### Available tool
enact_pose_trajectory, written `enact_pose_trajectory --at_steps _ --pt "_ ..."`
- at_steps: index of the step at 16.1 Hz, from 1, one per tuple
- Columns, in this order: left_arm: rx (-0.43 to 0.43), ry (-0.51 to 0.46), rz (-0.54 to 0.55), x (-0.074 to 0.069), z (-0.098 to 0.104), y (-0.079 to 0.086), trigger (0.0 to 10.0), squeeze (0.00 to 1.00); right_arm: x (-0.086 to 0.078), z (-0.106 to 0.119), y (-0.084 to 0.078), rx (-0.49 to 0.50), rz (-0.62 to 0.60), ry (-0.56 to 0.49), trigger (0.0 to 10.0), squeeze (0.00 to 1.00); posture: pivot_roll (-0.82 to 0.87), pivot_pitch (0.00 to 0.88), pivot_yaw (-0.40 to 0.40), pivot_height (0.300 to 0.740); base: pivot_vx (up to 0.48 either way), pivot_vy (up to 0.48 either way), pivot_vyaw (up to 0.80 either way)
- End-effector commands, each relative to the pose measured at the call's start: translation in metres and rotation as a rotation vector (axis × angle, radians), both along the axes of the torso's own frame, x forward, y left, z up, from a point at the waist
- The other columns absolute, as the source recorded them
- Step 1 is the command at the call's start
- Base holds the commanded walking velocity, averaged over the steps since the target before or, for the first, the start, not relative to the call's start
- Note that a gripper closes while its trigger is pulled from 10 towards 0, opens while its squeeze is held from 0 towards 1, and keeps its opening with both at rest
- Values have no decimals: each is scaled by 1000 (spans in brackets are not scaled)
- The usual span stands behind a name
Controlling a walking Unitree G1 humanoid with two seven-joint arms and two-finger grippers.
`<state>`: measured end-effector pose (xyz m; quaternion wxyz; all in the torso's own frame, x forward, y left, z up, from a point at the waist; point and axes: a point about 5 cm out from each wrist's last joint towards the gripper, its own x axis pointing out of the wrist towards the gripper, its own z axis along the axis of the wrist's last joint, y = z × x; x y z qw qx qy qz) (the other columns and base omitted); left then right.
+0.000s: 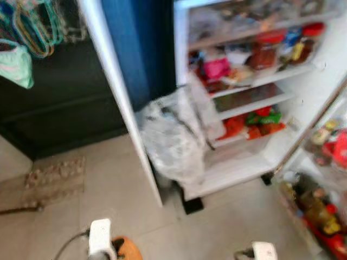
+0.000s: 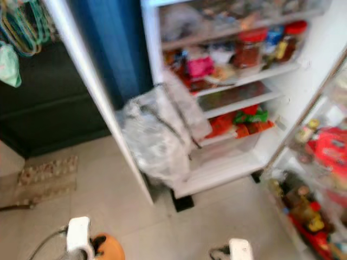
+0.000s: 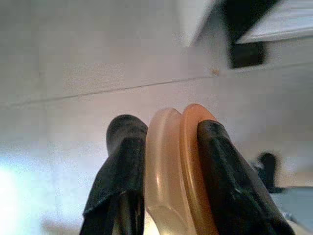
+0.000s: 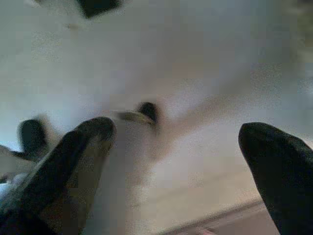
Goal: Restocking fridge
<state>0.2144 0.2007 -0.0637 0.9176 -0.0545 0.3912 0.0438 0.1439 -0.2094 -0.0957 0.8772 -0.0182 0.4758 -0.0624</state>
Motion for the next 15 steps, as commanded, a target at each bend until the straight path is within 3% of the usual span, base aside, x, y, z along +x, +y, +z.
enact_pose_trajectory --at_steps 1,12,15 --pt "15 62 -4 -14 -8 6 10000 0 -6 -4 6 14 -2 27 10000 0 -25 146 33 740 0 -345 0" --pt "15 55 4 -13 -7 8 10000 0 -6 -3 6 -8 12 26 10000 0 -22 144 31 740 0 -345 0" --pt "-26 -30 9 7 5 3 10000 0 -5 -3 7 -10 21 20 10000 0 -24 148 32 740 0 0 0"
